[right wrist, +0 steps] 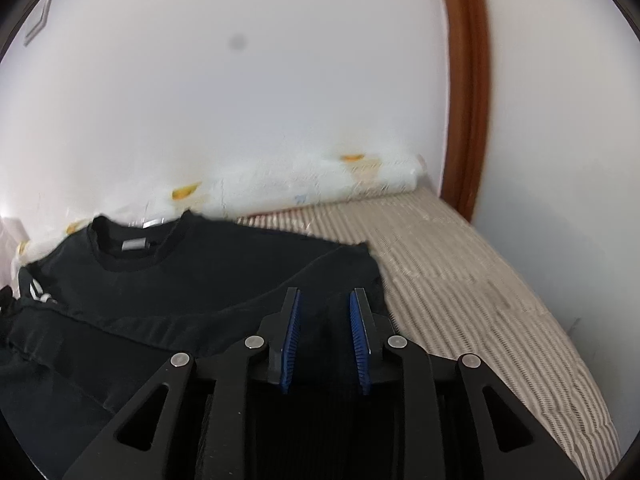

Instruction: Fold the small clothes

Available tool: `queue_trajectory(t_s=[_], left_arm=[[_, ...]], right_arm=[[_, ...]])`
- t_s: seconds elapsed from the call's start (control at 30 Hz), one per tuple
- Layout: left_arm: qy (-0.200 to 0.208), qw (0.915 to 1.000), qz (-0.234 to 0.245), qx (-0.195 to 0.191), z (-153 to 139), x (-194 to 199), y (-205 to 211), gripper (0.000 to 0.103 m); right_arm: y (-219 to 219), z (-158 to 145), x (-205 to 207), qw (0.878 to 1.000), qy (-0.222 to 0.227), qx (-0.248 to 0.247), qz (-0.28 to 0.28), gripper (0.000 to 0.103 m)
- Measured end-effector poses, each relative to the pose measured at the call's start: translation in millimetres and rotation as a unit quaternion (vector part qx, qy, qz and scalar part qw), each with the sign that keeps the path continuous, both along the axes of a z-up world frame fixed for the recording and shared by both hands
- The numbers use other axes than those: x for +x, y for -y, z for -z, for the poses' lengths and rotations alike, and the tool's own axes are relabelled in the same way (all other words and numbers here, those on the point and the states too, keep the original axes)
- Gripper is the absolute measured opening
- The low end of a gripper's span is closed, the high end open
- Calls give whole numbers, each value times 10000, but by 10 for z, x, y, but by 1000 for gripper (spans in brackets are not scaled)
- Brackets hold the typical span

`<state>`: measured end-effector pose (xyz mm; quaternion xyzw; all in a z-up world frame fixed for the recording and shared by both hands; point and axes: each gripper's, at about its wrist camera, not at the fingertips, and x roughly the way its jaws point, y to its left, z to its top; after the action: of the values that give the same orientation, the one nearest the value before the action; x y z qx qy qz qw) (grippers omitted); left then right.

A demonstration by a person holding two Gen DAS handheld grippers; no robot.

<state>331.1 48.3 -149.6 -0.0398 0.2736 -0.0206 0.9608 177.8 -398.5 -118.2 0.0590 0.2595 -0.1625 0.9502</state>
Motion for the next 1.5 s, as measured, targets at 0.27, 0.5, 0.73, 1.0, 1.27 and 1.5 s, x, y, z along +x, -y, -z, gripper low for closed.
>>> queue_trajectory(t_s=[0.27,0.5,0.73,1.0,1.27,1.5], left_arm=[[-49,9998,-53,-159,-9,-193,-70,63],[-77,9999,67,-74,-31,-714,-243,74],[-425,9990,-106,-1,35,-1190,-564,75],[-961,9945,-98,-402,212,-1513,-834,75],[-1207,9896,70,-775,292,-1170,-718,75],[-1333,9872,7,-875,356,-895,-616,70]], right_arm=[[27,-74,-129,9997,29,67,-247,26],[14,-118,-473,9992,-226,-8,-314,63],[172,-26,-1069,9976,-589,267,-255,67],[192,121,-1450,9943,-986,332,-230,67],[340,275,-1302,9909,-1111,755,-92,67],[453,319,-996,9852,-1118,1279,-222,67]])
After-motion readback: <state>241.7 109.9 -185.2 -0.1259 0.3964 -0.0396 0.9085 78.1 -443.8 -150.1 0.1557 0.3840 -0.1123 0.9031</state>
